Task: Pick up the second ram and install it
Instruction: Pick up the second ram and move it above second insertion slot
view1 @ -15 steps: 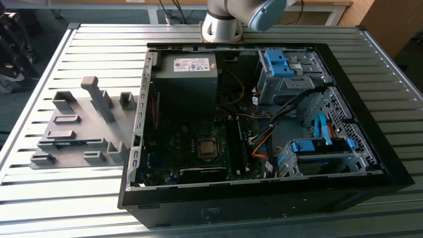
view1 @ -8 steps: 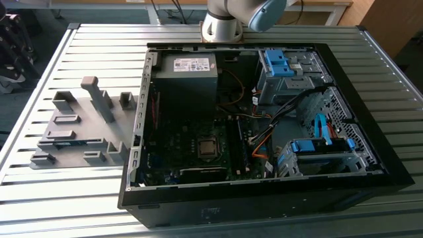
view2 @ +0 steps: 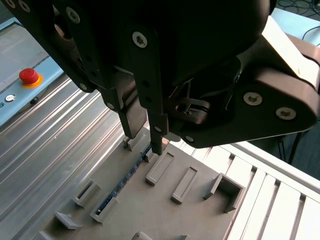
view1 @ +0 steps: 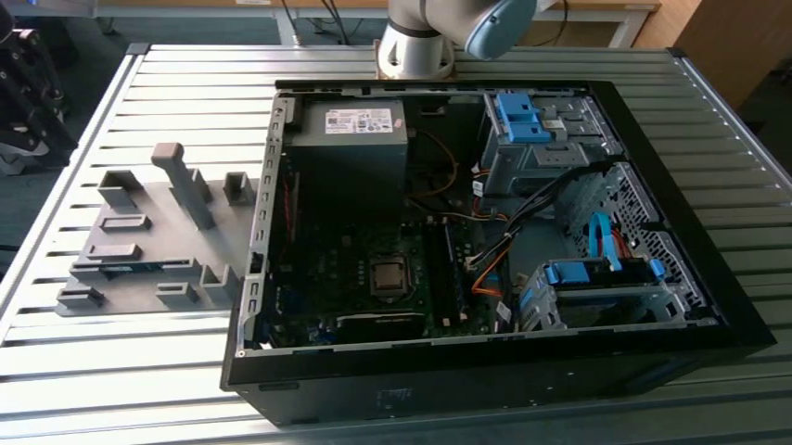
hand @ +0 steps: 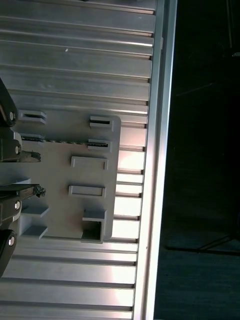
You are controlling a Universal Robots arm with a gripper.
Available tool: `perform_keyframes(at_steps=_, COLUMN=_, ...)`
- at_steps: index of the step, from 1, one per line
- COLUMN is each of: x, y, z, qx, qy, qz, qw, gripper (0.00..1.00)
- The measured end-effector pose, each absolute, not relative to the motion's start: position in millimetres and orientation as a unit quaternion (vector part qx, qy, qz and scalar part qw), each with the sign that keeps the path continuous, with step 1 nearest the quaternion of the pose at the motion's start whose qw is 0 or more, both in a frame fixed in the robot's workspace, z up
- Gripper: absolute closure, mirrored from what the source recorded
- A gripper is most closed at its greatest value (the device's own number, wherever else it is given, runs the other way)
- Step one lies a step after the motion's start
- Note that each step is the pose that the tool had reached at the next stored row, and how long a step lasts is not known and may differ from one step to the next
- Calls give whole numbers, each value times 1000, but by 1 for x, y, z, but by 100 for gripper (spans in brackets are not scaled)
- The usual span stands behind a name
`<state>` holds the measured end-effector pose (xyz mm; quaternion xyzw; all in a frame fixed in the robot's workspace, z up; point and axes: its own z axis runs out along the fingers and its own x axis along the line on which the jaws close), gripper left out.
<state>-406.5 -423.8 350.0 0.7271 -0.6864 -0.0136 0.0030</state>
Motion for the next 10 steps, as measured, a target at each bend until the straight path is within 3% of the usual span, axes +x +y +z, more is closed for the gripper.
perform_keyframes(at_steps=10, x=-407, y=-424, z=344, qx=727, qy=-686, qz=-14, qw=3, gripper=69)
